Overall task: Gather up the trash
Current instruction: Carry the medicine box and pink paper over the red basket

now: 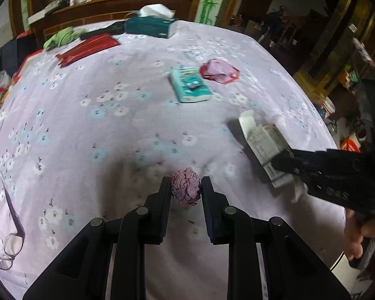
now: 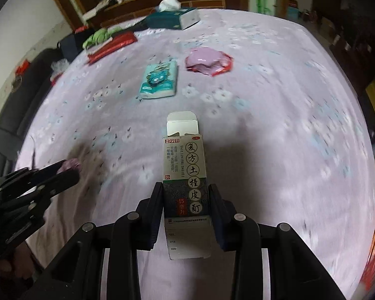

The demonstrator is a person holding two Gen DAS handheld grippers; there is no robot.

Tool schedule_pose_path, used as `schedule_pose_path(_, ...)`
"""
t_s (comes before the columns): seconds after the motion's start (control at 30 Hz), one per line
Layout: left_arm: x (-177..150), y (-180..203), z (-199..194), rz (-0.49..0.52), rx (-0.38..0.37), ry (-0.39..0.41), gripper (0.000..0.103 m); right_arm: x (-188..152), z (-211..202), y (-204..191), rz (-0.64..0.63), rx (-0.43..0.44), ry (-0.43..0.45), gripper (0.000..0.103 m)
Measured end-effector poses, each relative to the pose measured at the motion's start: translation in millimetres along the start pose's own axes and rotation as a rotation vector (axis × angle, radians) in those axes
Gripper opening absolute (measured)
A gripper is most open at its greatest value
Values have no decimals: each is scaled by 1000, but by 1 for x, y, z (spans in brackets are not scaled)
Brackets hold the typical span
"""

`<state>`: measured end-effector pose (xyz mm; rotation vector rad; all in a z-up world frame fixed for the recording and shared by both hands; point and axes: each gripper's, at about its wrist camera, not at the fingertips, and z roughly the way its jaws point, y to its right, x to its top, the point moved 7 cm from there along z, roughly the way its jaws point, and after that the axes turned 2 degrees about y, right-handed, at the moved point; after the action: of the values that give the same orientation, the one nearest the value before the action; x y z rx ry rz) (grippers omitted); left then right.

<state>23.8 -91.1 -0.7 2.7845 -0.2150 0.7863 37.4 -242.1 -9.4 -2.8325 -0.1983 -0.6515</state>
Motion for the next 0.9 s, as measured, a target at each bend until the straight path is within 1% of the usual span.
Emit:
schedule_pose_path(0.13,-6,30,-8,40,-22,11,23,-24,-34,15,69,-19,44,37)
schedule_pose_path(0.27,-12,62,-15,82,-19,29,23,-44,-63,27,109,-63,85,38)
schedule_pose_path(0.4,-17,93,-22,116,-16,49,23,-67,-90,44,143,-144,124,38)
schedule_pose_path(0.47,-19,104,-23,126,-18,53,23,-78,-98,53,147,-191,127,38)
schedule_pose_path(0.53,-20,117,-25,144,-27,53,23,-87,-105,60,153,-219,130,38)
schedule_pose_path(0.73,-20,151,-32,195,-49,68,23,-101,-124,78,161,-274,148,38)
schedule_pose_path(0.9,-19,176,-37,236,-71,83,23,-109,-144,92,178,-311,182,38)
